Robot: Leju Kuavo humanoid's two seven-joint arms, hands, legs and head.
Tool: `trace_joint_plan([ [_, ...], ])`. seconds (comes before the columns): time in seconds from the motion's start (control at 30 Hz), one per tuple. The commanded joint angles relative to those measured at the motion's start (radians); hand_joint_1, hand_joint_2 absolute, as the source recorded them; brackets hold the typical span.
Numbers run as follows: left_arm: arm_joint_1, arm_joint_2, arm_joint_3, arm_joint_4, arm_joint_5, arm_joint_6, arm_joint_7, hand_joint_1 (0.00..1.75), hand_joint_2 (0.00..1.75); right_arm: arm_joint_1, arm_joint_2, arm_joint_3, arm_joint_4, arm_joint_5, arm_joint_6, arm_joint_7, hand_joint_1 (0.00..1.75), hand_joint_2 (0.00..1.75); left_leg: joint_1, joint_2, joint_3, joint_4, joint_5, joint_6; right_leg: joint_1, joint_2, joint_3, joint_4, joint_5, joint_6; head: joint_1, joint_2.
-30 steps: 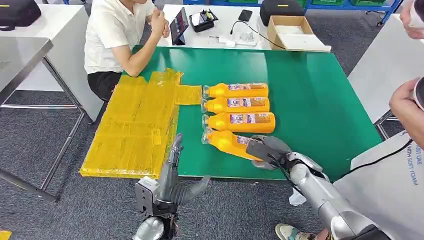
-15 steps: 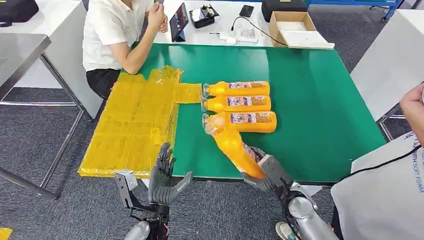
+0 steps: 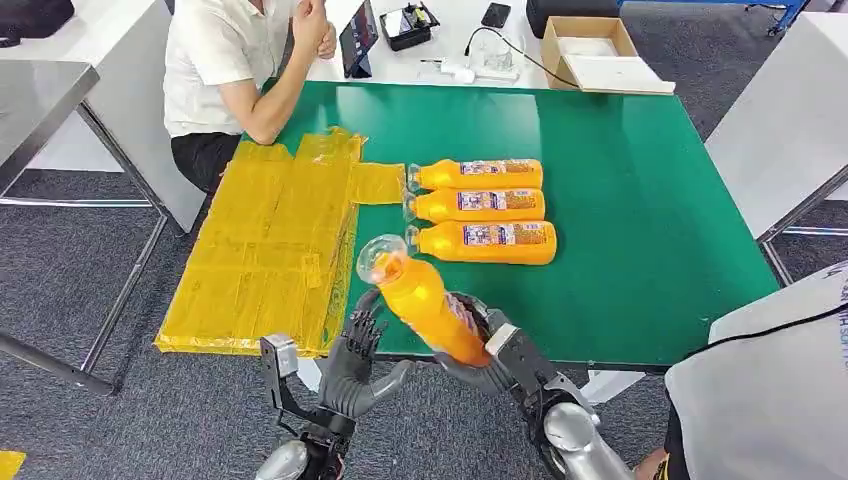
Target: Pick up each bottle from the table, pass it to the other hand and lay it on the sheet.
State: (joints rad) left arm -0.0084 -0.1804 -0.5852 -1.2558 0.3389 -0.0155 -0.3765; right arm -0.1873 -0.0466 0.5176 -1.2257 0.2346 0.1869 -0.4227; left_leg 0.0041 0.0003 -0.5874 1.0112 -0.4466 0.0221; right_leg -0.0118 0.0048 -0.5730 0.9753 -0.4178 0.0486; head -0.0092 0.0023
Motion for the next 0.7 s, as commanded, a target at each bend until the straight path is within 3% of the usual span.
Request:
trace_joint_plan([
  [0.03, -0.085, 0.014, -0.053, 0.095, -0.057, -0.043, -0.019, 0.0, 1.75, -0.148, -0.004, 0.181, 0.224, 0.029, 0.055, 0.007, 1.75, 1.75, 0.0, 0.003, 0.004, -0.002, 0.0, -0.001, 0.0, 0.002, 0.002, -0.001, 0.0, -0.002, 0.0, 0.0],
  [0.7, -0.074, -0.018, 0.007, 0.024, 0.01, 0.058, -0.031, 0.0, 1.75, -0.199, -0.019, 0.292, 0.282, 0.104, 0.019, 0.057, 1.75, 1.75, 0.0, -0.001, 0.002, -0.001, 0.0, -0.001, 0.0, -0.001, 0.001, 0.0, 0.0, -0.002, 0.0, 0.0],
])
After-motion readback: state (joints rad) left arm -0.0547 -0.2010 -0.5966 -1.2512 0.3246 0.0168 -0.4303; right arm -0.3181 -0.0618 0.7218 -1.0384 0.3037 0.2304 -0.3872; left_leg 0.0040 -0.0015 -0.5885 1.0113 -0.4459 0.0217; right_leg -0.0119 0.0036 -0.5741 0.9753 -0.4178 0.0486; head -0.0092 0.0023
